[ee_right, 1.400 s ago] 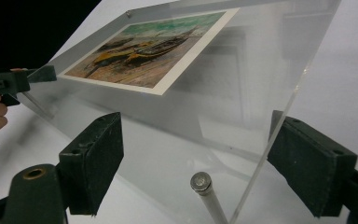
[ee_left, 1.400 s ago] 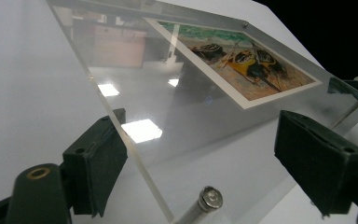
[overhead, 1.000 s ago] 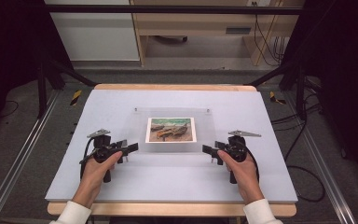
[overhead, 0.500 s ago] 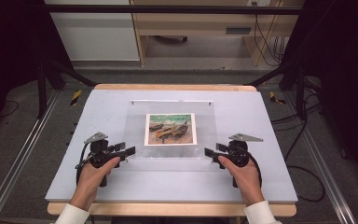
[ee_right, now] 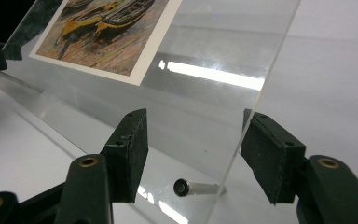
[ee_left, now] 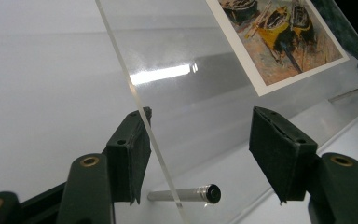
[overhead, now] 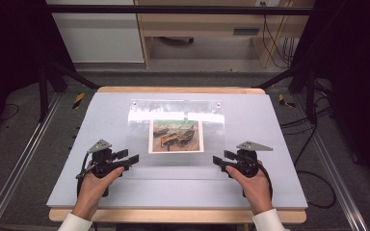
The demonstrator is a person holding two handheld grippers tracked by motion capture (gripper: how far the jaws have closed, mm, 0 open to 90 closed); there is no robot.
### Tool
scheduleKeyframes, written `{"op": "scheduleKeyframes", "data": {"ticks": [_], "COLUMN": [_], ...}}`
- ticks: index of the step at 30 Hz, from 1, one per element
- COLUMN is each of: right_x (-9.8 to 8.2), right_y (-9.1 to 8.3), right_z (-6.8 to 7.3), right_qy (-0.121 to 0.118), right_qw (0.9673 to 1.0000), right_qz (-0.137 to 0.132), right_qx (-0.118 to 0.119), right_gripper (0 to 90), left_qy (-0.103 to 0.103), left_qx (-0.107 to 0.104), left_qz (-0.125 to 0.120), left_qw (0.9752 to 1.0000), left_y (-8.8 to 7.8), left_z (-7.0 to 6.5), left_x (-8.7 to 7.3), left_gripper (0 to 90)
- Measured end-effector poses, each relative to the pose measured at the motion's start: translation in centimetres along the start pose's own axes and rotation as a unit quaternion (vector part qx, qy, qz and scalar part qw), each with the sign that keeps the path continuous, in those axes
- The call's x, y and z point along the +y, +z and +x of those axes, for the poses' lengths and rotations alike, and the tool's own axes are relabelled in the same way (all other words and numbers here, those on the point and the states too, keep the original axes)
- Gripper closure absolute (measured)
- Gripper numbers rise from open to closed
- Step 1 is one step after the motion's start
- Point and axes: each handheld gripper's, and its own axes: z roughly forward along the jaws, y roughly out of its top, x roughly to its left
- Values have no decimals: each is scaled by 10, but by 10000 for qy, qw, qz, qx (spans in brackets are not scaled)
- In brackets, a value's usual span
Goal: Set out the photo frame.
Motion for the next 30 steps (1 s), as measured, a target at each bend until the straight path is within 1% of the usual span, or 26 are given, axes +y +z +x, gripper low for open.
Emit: {"op": "scheduleKeyframes", "data": {"ticks": [2, 4, 10, 11, 13, 14, 17, 22, 23, 28, 30], "right_x": [-1, -2, -6, -7, -8, -9, -11, -12, -13, -15, -16], "right_y": [-1, -2, -6, -7, -9, -9, -12, -13, -15, -17, -18], "right_z": [1, 1, 4, 5, 7, 7, 8, 9, 10, 12, 12], "right_qy": [34, -39, -124, -148, -164, -192, -269, -296, -339, -362, -363], "right_qw": [10000, 10000, 9999, 9999, 9998, 9997, 9996, 9995, 9993, 9992, 9992], "right_qz": [-5, -22, -33, -39, -30, -50, -50, -61, -50, -12, -52], "right_qx": [-9, -17, -57, -71, -94, -111, -105, -119, -154, -196, -179], "right_gripper": [432, 435, 461, 466, 478, 483, 499, 514, 522, 538, 555], "left_qy": [11, 45, 132, 188, 208, 249, 267, 315, 318, 360, 407], "left_qx": [-1, 19, 73, 101, 112, 122, 140, 164, 161, 154, 185], "left_qz": [3, 2, 15, 27, 32, 40, 33, 37, 35, 49, 68], "left_qw": [10000, 10000, 9999, 9998, 9997, 9996, 9995, 9994, 9994, 9992, 9990], "left_y": [-1, -3, -5, -7, -8, -9, -11, -13, -14, -17, -18], "left_z": [0, -1, -4, -6, -7, -8, -9, -10, -11, -11, -12], "left_x": [0, -2, -3, -4, -5, -6, -8, -10, -10, -12, -13], "left_gripper": [393, 399, 408, 411, 419, 423, 439, 454, 469, 490, 493]}}
